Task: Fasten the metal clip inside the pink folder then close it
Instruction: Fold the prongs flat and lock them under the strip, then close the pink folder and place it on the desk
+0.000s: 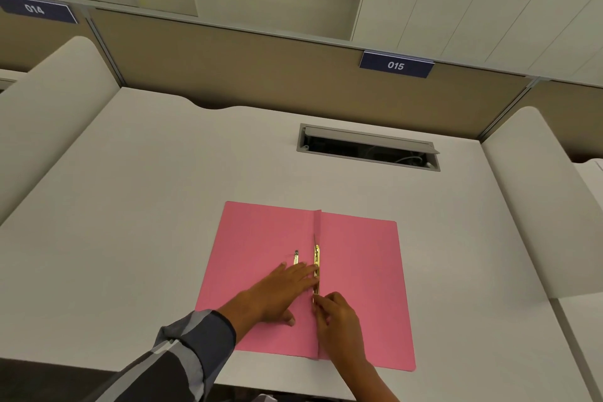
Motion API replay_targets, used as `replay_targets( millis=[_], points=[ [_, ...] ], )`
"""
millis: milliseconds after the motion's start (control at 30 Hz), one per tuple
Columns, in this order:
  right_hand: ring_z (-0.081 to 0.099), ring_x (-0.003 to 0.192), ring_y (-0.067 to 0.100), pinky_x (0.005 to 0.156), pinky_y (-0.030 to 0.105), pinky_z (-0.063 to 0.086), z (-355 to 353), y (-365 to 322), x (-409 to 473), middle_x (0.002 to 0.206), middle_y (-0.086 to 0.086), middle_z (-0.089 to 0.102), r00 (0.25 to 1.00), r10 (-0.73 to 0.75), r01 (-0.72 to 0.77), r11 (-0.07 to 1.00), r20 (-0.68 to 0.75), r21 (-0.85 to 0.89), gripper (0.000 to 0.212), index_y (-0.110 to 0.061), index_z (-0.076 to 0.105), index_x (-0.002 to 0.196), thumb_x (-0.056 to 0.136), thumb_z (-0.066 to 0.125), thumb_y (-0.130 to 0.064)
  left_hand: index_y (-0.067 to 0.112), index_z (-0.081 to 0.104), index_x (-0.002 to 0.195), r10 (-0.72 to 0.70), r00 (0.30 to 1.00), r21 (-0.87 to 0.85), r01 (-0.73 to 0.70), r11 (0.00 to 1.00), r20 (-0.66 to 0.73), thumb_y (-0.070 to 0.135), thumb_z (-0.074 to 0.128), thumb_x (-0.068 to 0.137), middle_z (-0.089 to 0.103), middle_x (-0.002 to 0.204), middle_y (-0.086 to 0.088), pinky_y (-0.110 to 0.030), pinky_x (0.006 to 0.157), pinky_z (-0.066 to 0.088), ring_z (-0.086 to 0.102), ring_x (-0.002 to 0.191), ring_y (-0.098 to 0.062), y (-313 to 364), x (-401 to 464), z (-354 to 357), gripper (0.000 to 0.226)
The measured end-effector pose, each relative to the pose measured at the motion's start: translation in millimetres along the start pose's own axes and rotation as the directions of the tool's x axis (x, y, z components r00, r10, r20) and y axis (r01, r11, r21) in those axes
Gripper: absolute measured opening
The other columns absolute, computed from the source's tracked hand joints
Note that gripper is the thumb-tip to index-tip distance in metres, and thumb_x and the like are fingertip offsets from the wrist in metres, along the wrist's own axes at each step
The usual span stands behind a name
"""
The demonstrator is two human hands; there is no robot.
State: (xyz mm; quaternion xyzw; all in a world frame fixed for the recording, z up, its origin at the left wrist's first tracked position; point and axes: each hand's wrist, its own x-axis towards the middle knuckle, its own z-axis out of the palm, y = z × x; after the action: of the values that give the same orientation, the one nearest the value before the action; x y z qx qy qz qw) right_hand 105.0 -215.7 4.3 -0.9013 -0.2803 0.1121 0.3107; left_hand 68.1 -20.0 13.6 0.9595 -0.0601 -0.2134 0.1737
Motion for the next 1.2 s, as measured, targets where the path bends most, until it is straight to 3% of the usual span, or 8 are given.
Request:
replay_targets(
  millis=[133, 233, 333, 433, 600, 867, 1100, 1200],
  points=[
    [0.049, 0.064, 0.008, 0.059, 0.020, 0.045, 0.1, 3.3, 0.9, 0.083, 0.000, 0.066, 1.000, -0.004, 0.004, 1.000, 0.006, 0.023, 0.020, -0.011, 0.081, 0.111, 0.092, 0.075, -0.011, 0.037, 0.013, 0.164, -0.213, 0.950, -0.285, 0.143, 0.948, -0.230, 0.046, 0.078, 0.086, 0.018, 0.175, 0.006, -0.042, 0.132, 0.013, 0.016, 0.161, -0.019, -5.9, -19.7, 3.0, 0.102],
    [0.050, 0.064, 0.008, 0.061, 0.013, 0.040, 0.0, 4.2, 0.3, 0.084, -0.001, 0.066, 1.000, 0.000, -0.001, 1.000, 0.022, 0.026, 0.021, -0.011, 0.080, 0.113, 0.093, 0.075, -0.013, 0.028, 0.040, 0.158, -0.563, 0.735, -0.462, 0.377, 0.803, -0.378, 0.045, 0.075, 0.091, 0.037, 0.167, -0.001, -0.047, 0.126, 0.030, 0.032, 0.155, -0.026, -19.0, -37.5, 0.0, 0.077],
    [0.051, 0.065, 0.009, 0.062, 0.012, 0.040, 0.3, 5.1, -1.0, 0.085, -0.001, 0.066, 0.999, 0.001, -0.002, 1.000, 0.034, 0.028, 0.022, -0.011, 0.079, 0.115, 0.094, 0.075, -0.014, 0.019, 0.055, 0.145, -0.822, 0.485, -0.577, 0.595, 0.560, -0.298, 0.044, 0.074, 0.091, 0.047, 0.156, -0.010, -0.056, 0.112, 0.044, 0.041, 0.144, -0.035, -40.6, -53.4, -5.9, 0.063],
    [0.052, 0.067, 0.009, 0.062, 0.011, 0.041, 0.0, 5.6, -2.1, 0.086, -0.001, 0.067, 0.999, -0.003, 0.002, 1.000, 0.043, 0.031, 0.022, -0.010, 0.079, 0.116, 0.095, 0.074, -0.015, 0.017, 0.052, 0.146, -0.917, 0.366, -0.628, 0.679, 0.380, -0.158, 0.048, 0.073, 0.091, 0.047, 0.152, -0.015, -0.058, 0.105, 0.046, 0.044, 0.139, -0.038, -57.0, -63.6, -9.5, 0.066],
    [0.053, 0.067, 0.008, 0.062, 0.009, 0.042, -0.6, 5.6, -2.8, 0.088, -0.002, 0.068, 0.999, -0.020, 0.019, 1.000, 0.043, 0.019, 0.021, -0.012, 0.079, 0.115, 0.095, 0.073, -0.016, 0.013, 0.047, 0.150, -0.950, 0.311, -0.719, 0.665, 0.204, 0.017, 0.053, 0.073, 0.089, 0.050, 0.150, -0.018, -0.061, 0.108, 0.042, 0.046, 0.139, -0.043, -70.2, -63.3, -14.9, 0.078],
    [0.060, 0.072, 0.010, 0.065, 0.012, 0.051, -0.2, 7.4, -5.1, 0.092, -0.005, 0.069, 0.998, -0.014, 0.013, 1.000, 0.065, 0.016, 0.025, -0.015, 0.077, 0.121, 0.097, 0.070, -0.019, 0.011, 0.047, 0.150, -0.951, 0.272, -0.779, 0.625, 0.058, 0.147, 0.058, 0.065, 0.092, 0.049, 0.150, -0.021, -0.056, 0.111, 0.039, 0.046, 0.137, -0.044, -75.4, -63.9, -25.9, 0.077],
    [0.056, 0.072, 0.008, 0.063, 0.006, 0.040, -1.1, 9.7, -4.2, 0.093, -0.005, 0.067, 0.998, -0.014, 0.013, 1.000, 0.058, 0.011, 0.025, -0.015, 0.076, 0.121, 0.098, 0.069, -0.019, 0.012, 0.058, 0.143, -0.949, 0.289, -0.829, 0.555, 0.063, 0.121, 0.057, 0.059, 0.097, 0.059, 0.143, -0.018, -0.050, 0.110, 0.044, 0.051, 0.132, -0.044, -79.3, -71.7, -42.9, 0.065],
    [0.056, 0.071, 0.008, 0.062, 0.007, 0.042, -2.2, 10.4, -3.6, 0.093, -0.005, 0.066, 0.998, -0.017, 0.016, 1.000, 0.056, 0.017, 0.025, -0.015, 0.077, 0.121, 0.098, 0.068, -0.018, 0.008, 0.070, 0.115, -0.942, 0.333, -0.929, 0.358, 0.094, 0.033, 0.040, 0.060, 0.101, 0.069, 0.112, -0.014, -0.044, 0.095, 0.050, 0.062, 0.112, -0.040, -73.2, -77.0, -53.3, 0.036]
  ],
)
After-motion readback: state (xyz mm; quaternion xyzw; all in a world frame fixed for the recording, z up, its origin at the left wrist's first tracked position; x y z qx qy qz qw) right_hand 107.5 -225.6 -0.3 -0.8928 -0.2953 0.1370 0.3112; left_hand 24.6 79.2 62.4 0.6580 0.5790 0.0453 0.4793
